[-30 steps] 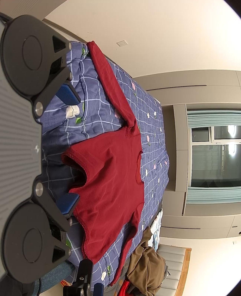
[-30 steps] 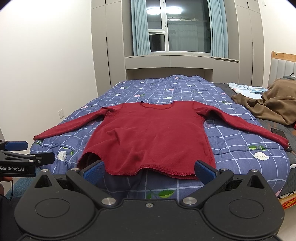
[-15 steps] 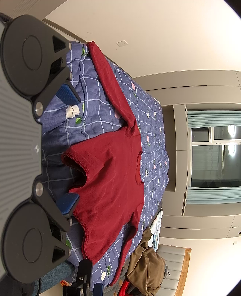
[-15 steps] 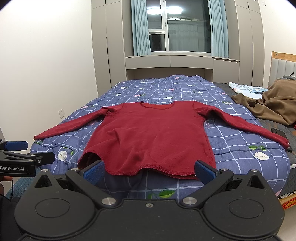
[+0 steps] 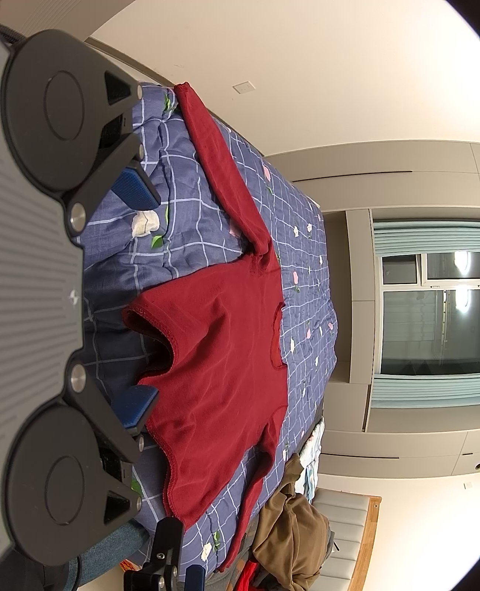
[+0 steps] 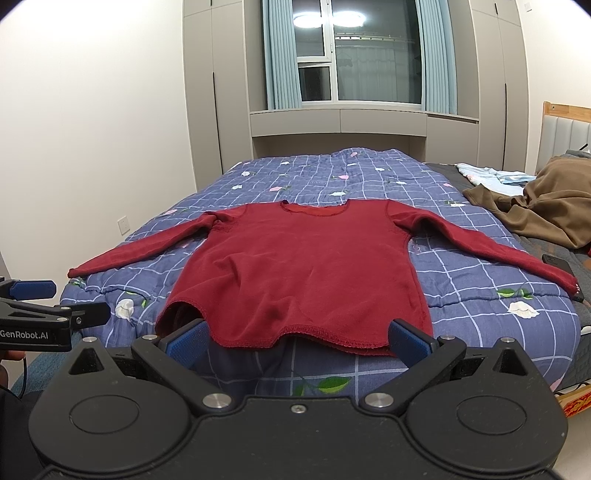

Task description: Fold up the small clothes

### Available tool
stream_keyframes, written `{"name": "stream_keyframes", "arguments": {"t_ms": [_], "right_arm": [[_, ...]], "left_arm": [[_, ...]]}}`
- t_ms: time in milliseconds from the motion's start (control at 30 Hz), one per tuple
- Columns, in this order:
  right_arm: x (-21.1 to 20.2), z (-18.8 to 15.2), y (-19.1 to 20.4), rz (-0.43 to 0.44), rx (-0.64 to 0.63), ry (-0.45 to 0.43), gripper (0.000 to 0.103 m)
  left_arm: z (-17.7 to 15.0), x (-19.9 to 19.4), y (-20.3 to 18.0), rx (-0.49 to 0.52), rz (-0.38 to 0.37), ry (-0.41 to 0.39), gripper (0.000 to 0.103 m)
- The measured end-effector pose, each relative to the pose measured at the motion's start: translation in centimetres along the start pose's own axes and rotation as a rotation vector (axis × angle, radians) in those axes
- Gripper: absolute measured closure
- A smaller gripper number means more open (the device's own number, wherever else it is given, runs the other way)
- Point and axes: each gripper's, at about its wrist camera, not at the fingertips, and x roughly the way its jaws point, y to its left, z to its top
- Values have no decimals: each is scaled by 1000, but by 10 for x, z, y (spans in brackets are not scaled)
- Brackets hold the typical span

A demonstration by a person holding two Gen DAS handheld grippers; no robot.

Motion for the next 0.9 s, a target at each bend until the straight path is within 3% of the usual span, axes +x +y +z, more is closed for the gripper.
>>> {"name": "stream_keyframes", "arguments": {"t_ms": [400, 900], "right_arm": [[1, 9, -17, 13, 17, 20, 0], [42, 37, -31, -82, 94, 77, 0]], "left_arm": [[3, 9, 6, 3, 30, 32, 0], [36, 72, 7, -40, 19, 155, 0]]}}
